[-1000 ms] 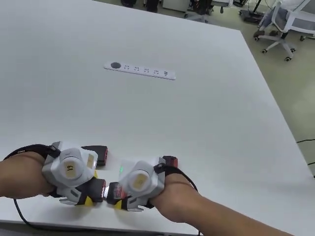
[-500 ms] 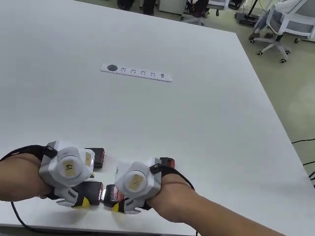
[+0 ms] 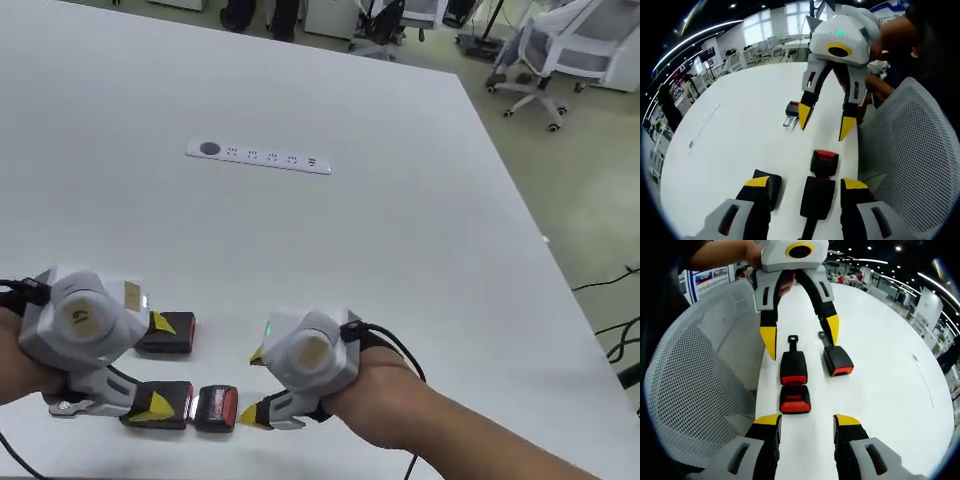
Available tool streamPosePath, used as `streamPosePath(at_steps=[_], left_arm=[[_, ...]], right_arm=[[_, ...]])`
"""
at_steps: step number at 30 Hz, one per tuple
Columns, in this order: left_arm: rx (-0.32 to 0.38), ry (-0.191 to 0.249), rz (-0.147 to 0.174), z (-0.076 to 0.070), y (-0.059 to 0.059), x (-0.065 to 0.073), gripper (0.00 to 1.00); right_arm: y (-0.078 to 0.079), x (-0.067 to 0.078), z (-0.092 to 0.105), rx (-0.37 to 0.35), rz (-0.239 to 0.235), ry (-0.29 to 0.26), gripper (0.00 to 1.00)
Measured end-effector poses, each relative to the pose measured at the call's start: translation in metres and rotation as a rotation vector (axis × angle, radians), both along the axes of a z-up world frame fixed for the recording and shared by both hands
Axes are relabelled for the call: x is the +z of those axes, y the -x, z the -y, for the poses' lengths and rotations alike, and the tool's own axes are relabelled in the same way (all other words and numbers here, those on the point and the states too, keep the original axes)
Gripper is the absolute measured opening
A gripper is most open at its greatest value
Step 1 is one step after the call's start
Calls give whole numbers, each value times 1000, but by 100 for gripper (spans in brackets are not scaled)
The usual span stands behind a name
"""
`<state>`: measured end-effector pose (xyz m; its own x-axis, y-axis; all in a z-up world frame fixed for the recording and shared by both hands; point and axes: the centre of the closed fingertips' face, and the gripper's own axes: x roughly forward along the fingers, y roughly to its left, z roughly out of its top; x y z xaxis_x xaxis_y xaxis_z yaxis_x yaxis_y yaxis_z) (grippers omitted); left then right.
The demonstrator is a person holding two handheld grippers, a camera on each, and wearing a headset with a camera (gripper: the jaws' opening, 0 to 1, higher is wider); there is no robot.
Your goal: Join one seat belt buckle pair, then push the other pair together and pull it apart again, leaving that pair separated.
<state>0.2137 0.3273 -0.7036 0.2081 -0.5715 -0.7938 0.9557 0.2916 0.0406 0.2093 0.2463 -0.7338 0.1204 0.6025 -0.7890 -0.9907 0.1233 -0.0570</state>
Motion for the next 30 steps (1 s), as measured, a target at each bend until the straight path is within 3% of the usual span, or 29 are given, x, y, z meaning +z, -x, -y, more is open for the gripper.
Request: streamPosePath(at_steps=[4,7,13,19,30], left_arm=[[34,14,21,-3,-17,8,60],[42,2,38,-6,-22,13,63],[63,-22,52,-23,-33,5,68],[96,-42,74,-33,-38,-1,72],[114,-54,98,-48,-66,-4,74]], right_arm=[[-13,7,17,-44,20,7,41],[-17,12,25,-59,32,14,41],[-28,11,35,-79,53,23,43],[-35,12,43,-87,67,33,45],[-57,6,56,-91,89,58,48]])
